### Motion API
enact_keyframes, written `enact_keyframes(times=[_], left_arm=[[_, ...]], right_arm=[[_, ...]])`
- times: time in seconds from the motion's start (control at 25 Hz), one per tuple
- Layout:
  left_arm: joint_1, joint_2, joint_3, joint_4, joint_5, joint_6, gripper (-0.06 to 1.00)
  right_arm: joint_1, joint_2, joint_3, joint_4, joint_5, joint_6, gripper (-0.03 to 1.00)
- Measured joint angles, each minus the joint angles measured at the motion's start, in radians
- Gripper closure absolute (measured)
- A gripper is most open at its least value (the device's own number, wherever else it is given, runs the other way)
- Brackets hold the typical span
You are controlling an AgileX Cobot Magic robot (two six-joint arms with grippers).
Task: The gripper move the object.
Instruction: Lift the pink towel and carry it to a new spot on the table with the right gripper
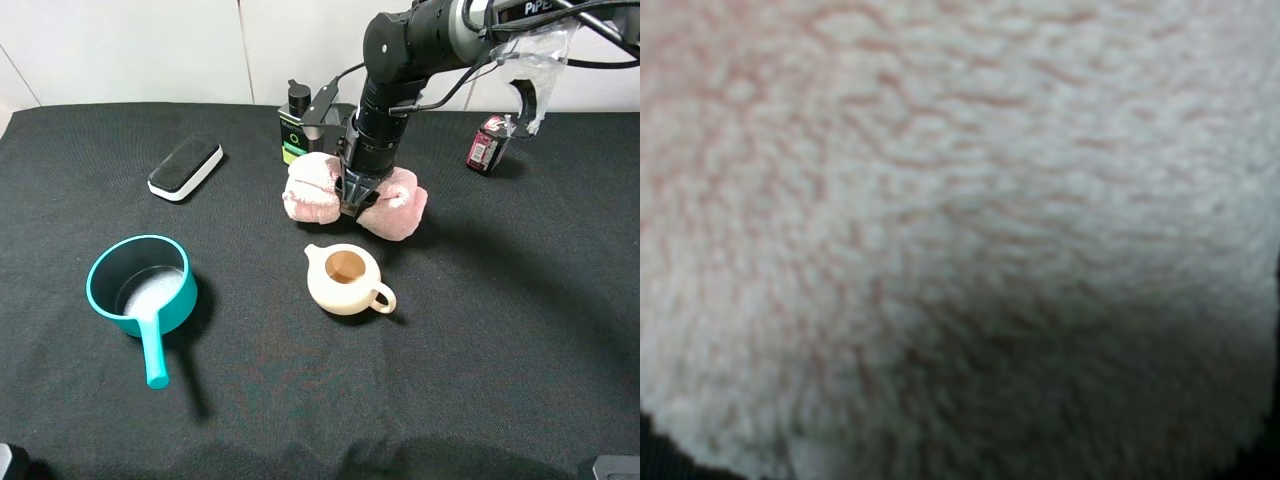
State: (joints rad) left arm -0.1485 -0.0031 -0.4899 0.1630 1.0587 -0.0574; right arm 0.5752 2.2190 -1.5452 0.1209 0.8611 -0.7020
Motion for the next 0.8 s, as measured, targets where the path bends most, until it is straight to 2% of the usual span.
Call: enact_keyframes(times=[0.52,0.8], left_arm=[[0.0,0.0,0.0,0.0,0.0,0.0,0.13],[0.0,0.0,0.0,0.0,0.0,0.0,0.13]], right_arm=[[0.0,0.0,0.0,0.001,-0.016,0.0,0.57],[0.0,0.0,0.0,-0.004,-0.048,0.0,0.35]])
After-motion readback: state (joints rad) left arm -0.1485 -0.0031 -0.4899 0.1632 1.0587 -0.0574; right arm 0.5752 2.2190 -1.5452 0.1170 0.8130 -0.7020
